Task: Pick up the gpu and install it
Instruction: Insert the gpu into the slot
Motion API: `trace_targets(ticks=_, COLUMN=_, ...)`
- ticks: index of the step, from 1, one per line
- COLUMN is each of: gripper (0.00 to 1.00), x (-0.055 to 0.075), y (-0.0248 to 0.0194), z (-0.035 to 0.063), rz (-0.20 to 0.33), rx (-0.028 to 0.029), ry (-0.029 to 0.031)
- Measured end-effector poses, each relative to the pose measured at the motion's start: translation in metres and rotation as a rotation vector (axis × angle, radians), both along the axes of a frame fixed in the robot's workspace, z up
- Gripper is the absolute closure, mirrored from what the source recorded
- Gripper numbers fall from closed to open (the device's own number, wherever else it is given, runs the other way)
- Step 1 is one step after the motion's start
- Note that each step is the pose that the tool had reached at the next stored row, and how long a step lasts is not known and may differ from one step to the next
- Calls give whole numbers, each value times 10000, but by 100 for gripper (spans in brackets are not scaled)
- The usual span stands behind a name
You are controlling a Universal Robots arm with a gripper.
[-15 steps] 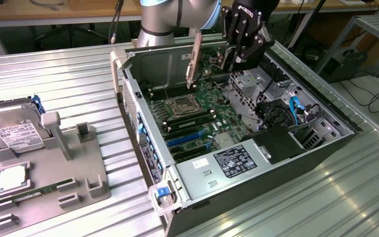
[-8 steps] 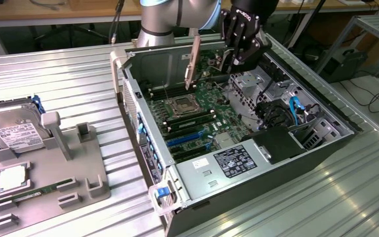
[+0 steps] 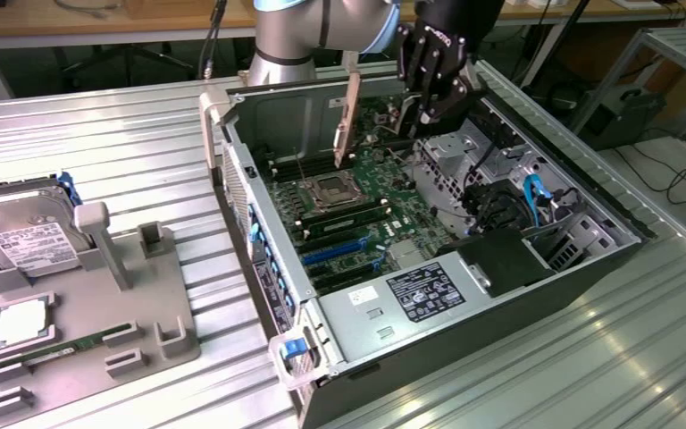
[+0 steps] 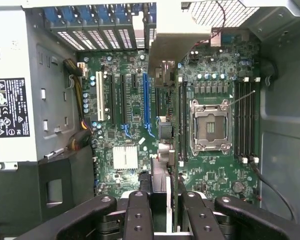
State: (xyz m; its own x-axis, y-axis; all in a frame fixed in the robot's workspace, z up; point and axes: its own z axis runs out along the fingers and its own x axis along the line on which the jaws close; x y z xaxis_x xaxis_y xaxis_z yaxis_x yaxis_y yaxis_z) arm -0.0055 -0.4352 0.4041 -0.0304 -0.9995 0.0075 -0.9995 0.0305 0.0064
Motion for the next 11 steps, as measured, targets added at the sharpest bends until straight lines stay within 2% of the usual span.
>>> trace_targets(ticks=11, gripper=72, x=0, y=0, z=-34, rz=0, rx=19, ry=0)
